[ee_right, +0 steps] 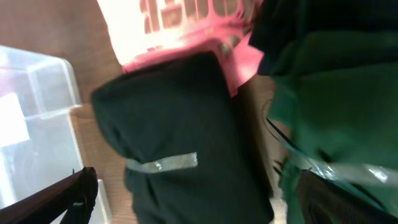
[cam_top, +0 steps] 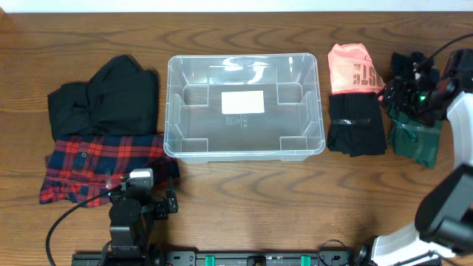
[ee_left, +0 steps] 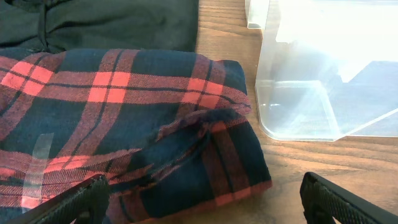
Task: Pack container
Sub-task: 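Reach the right gripper to the black folded item and grasp it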
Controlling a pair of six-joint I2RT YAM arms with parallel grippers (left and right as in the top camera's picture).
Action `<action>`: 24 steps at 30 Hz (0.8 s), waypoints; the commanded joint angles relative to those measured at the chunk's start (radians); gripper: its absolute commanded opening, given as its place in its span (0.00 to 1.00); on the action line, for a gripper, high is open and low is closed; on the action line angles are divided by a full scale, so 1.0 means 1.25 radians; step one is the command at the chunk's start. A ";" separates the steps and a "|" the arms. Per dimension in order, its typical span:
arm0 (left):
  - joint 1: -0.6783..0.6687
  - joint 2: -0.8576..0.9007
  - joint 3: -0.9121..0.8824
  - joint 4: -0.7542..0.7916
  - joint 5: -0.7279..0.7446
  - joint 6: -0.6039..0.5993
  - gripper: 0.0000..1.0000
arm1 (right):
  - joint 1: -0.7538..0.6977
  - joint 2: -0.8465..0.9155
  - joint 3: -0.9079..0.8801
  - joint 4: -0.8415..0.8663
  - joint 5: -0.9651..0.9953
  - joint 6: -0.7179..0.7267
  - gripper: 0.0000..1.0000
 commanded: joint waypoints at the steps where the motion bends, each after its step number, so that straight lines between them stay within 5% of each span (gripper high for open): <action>1: 0.004 -0.005 -0.010 0.003 -0.004 0.007 0.98 | 0.004 0.060 0.013 0.013 -0.039 -0.060 0.99; 10: 0.004 -0.005 -0.010 0.003 -0.004 0.007 0.98 | 0.020 0.212 0.013 0.041 -0.068 -0.059 0.95; 13: 0.004 -0.005 -0.010 0.003 -0.004 0.007 0.98 | 0.034 0.245 0.013 0.034 -0.110 -0.059 0.69; 15: 0.004 -0.005 -0.010 0.003 -0.004 0.007 0.98 | 0.039 0.250 0.013 0.025 -0.110 -0.059 0.29; 18: 0.004 -0.005 -0.010 0.003 -0.004 0.007 0.98 | 0.037 0.228 0.013 0.009 -0.113 -0.048 0.07; 24: 0.004 -0.005 -0.010 0.003 -0.004 0.007 0.98 | 0.036 0.060 0.015 -0.028 -0.115 0.012 0.01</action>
